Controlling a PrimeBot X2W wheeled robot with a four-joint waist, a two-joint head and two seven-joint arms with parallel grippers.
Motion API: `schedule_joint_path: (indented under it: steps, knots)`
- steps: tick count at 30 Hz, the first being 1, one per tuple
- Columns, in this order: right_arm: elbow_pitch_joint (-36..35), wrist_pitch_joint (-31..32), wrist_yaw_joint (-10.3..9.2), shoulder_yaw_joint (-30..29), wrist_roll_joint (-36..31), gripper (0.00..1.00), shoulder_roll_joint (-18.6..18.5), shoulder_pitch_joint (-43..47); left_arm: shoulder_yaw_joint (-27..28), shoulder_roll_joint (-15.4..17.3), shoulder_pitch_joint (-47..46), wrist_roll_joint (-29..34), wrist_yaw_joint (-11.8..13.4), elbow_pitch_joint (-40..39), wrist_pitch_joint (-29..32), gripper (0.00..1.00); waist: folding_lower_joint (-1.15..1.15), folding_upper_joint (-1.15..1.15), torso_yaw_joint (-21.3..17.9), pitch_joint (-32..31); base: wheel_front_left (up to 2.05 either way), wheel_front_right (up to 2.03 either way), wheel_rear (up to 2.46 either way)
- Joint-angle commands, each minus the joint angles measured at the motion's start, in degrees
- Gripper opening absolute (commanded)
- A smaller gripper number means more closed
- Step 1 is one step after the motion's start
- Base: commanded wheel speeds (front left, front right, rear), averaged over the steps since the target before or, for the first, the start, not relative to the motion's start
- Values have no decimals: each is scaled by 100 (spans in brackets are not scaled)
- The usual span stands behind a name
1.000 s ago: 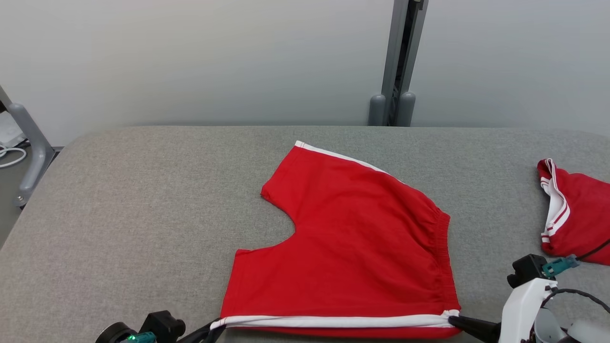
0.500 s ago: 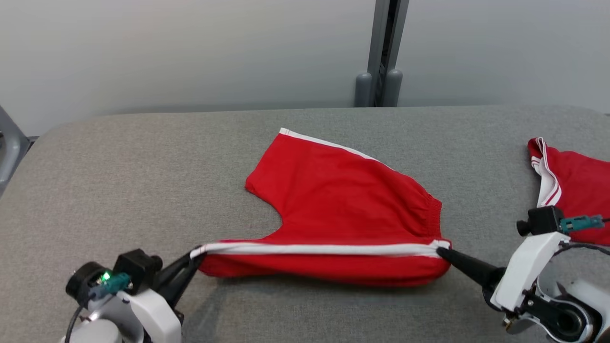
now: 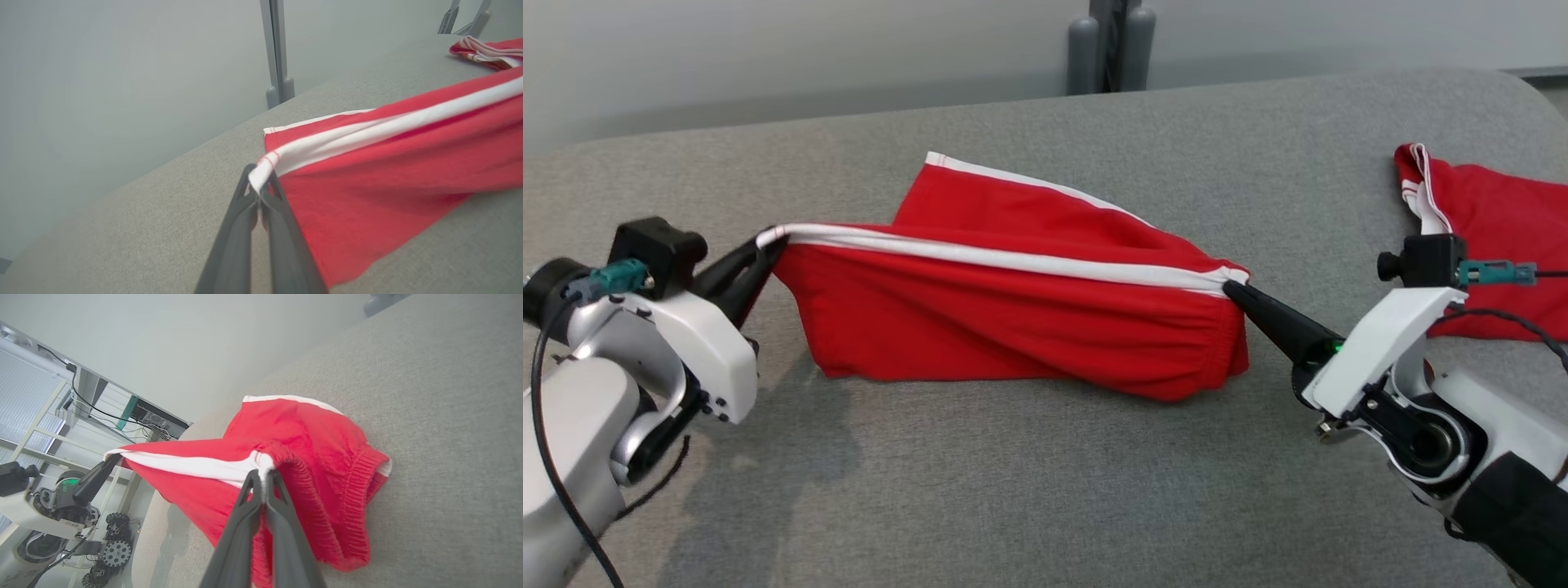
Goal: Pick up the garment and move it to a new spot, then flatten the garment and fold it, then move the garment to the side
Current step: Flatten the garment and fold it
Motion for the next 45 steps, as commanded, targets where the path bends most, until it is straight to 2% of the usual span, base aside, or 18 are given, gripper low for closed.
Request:
schedule_joint_path:
  steps: [1, 3, 8, 19, 35, 45]
  knots:
    - [124, -99, 1, -8, -100, 0, 99, -150, 39, 32, -267, 63, -62, 188, 70, 0, 0, 0, -274, 302, 0, 0, 0]
    - [302, -211, 1, -57, -185, 0, 345, -369, 76, -31, -656, 35, -200, 503, 210, 0, 0, 0, -462, 528, 0, 0, 0]
    - [516, -321, 1, -63, -300, 0, 606, -590, 6, -152, -1112, 146, -373, 923, 321, 0, 0, 0, -676, 789, 0, 0, 0]
    - [940, -682, 1, -120, -592, 0, 1079, -1008, -305, -433, -2151, 558, -588, 1963, 456, 0, 0, 0, -1095, 1345, 0, 0, 0]
    - [971, -810, 1, -1, -780, 0, 1487, -1308, -771, -680, -3137, 959, -709, 3254, 349, 0, 0, 0, -1464, 1891, 0, 0, 0]
    - [1052, -892, 1, 41, -819, 0, 1590, -1368, -1047, -867, -3474, 1012, -711, 3802, 291, 0, 0, 0, -1487, 2041, 0, 0, 0]
